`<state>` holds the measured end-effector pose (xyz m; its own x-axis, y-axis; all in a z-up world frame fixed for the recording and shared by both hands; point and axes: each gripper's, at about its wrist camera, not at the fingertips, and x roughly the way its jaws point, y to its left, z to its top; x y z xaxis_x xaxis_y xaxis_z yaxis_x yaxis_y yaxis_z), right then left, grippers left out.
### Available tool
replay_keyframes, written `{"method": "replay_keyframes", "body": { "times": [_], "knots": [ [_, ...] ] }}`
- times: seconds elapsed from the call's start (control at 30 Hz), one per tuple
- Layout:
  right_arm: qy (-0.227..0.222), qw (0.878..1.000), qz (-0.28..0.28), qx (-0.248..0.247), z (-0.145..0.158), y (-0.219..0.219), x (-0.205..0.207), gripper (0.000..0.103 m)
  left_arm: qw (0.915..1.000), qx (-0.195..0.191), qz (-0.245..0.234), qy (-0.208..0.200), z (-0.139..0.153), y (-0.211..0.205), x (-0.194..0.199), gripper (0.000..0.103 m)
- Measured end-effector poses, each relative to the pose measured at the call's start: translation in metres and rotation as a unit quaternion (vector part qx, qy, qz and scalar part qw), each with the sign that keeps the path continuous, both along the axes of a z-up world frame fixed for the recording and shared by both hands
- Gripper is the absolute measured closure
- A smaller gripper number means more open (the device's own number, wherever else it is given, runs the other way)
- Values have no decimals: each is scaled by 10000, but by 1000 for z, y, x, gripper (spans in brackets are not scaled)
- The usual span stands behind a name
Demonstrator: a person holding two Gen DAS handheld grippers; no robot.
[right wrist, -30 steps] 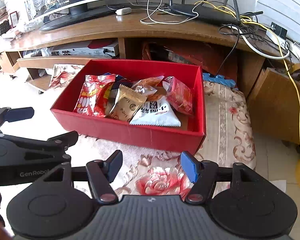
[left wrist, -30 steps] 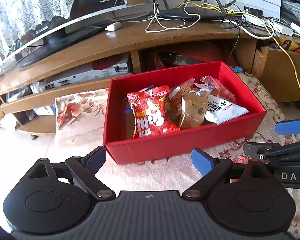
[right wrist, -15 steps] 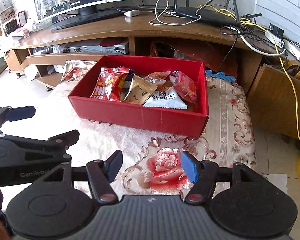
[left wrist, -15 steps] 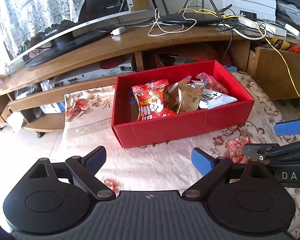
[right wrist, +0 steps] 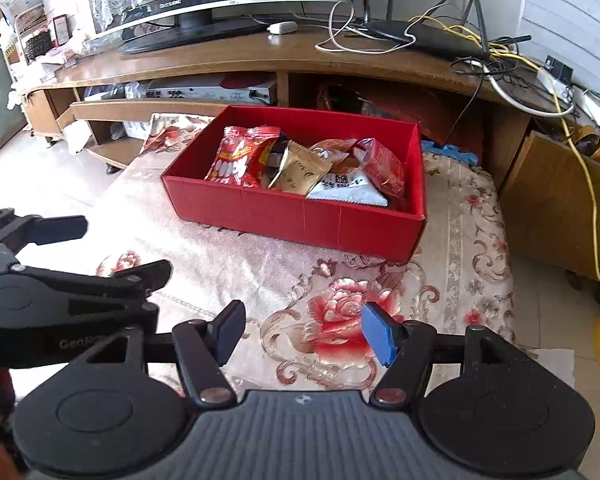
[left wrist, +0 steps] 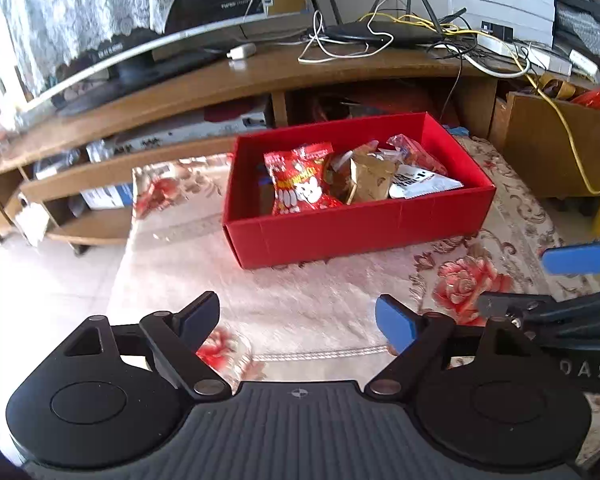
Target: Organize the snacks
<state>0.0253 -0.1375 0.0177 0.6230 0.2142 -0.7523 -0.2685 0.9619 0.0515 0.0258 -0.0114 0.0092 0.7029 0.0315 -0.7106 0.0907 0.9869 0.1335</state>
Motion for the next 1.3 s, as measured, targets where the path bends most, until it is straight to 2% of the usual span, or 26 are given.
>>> {"method": "replay_keyframes", "body": {
  "times": [0.13, 0.43, 0.7, 0.97, 1.3],
  "knots": [
    [-12, 10000, 4, 19, 0, 0, 0, 41, 9999, 25, 9, -111, 0, -1, -4, 15],
    [-28, 10000, -1, 29, 0, 0, -1, 41, 9999, -118, 25, -75, 0, 2, -2, 14],
    [3, 10000, 14, -53, -2, 2, 0, 41, 9995, 243, 180, -84, -2, -4, -2, 6],
    [-24, 10000, 20, 14, 0, 2, 0, 41, 9992, -223, 332, 61, -4, 5, -2, 10],
    [-14, 10000, 32, 20, 0, 2, 0, 41, 9997, -20, 251, -68, -2, 1, -4, 10]
  ]
}}
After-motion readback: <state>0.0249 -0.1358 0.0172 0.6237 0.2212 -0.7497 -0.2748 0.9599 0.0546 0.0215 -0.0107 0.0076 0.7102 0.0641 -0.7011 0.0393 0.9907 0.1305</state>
